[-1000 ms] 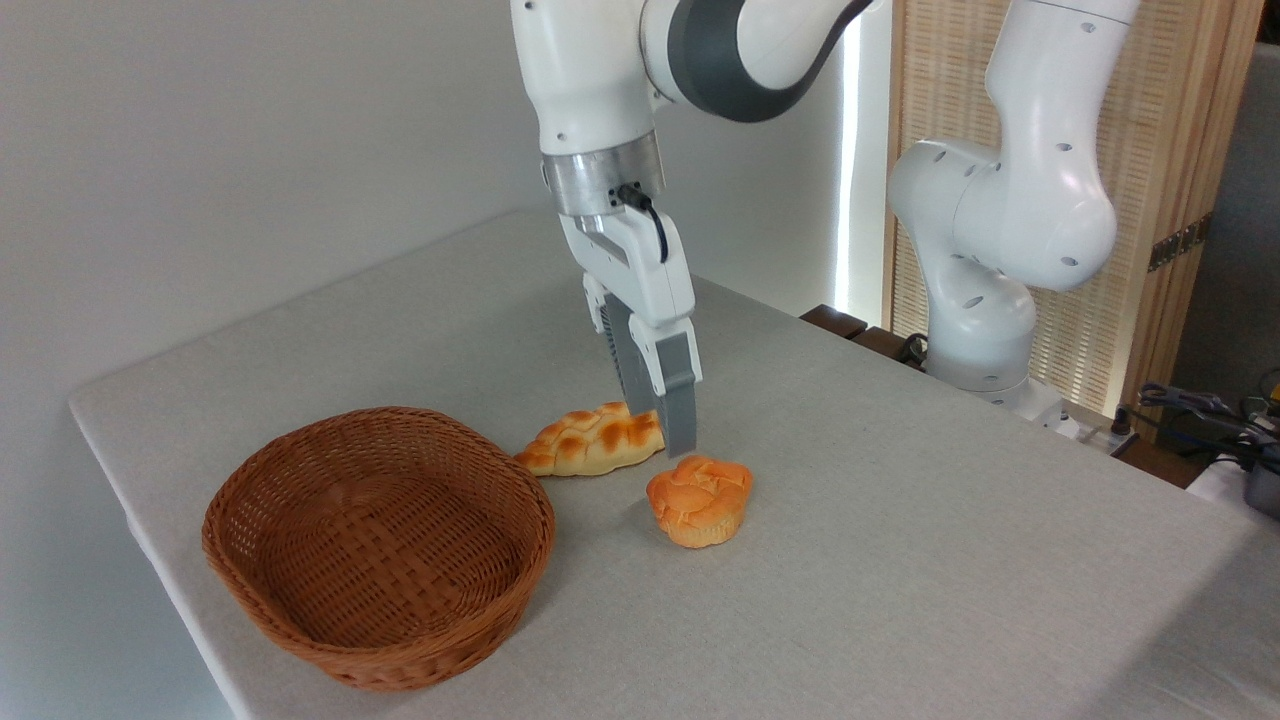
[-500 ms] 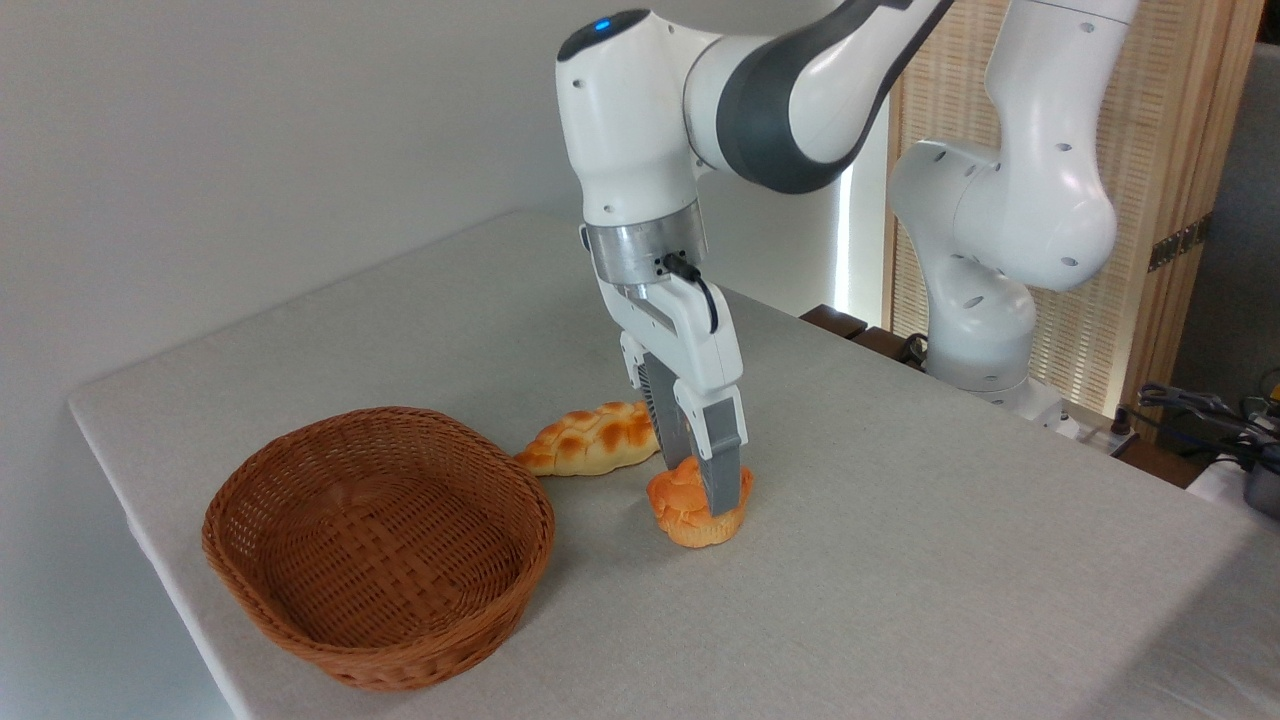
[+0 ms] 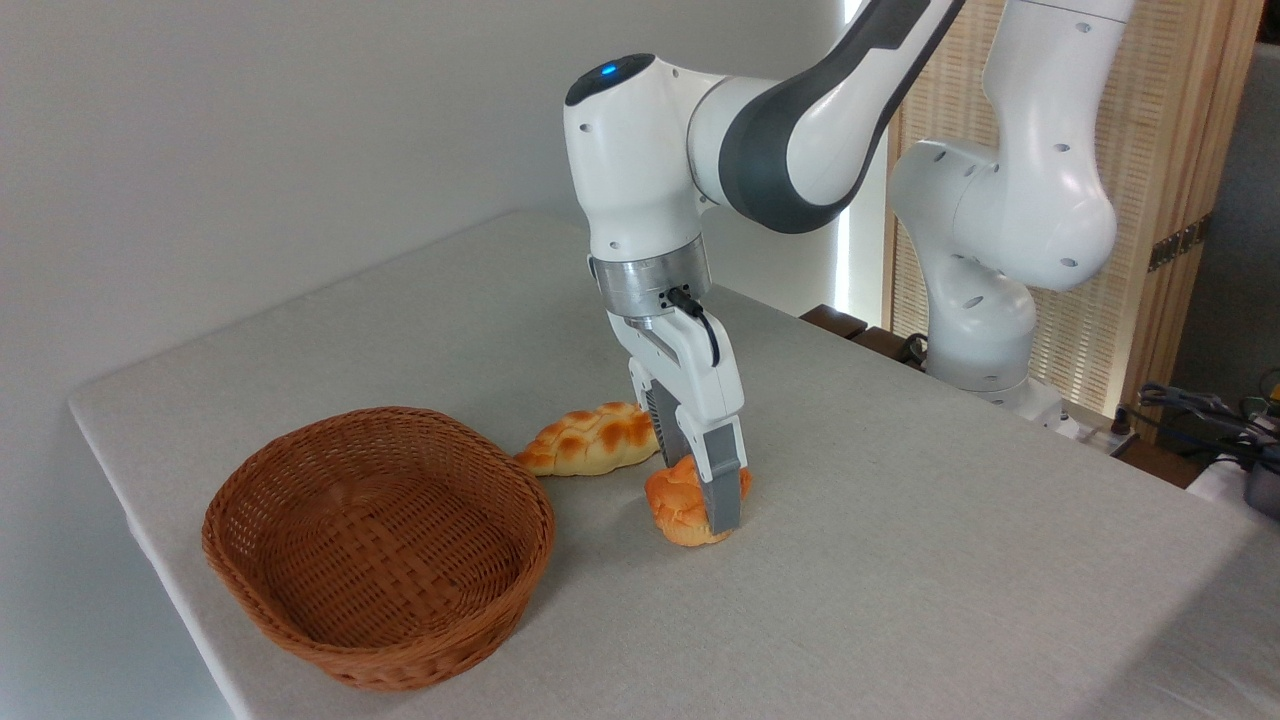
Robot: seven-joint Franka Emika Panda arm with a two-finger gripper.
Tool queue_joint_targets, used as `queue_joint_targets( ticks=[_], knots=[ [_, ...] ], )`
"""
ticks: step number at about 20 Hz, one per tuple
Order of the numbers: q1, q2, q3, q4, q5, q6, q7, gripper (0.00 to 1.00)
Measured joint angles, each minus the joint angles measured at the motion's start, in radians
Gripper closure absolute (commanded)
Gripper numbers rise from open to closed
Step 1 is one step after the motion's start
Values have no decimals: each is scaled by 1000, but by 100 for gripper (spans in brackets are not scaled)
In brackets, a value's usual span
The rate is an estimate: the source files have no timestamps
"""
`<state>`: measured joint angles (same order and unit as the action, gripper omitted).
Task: Put bread into the basket
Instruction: 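Lower the gripper around the orange bun and close on it, then lift the bun and carry it over the wicker basket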
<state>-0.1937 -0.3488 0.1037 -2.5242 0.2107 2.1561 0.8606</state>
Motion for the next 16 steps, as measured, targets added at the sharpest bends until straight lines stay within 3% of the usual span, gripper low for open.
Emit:
queue_joint_targets(
  ticks=[12, 16],
  knots=[
    [0, -1, 13, 5, 0, 1, 0, 73],
    [-7, -4, 14, 51, 0, -59, 0, 70]
  ],
)
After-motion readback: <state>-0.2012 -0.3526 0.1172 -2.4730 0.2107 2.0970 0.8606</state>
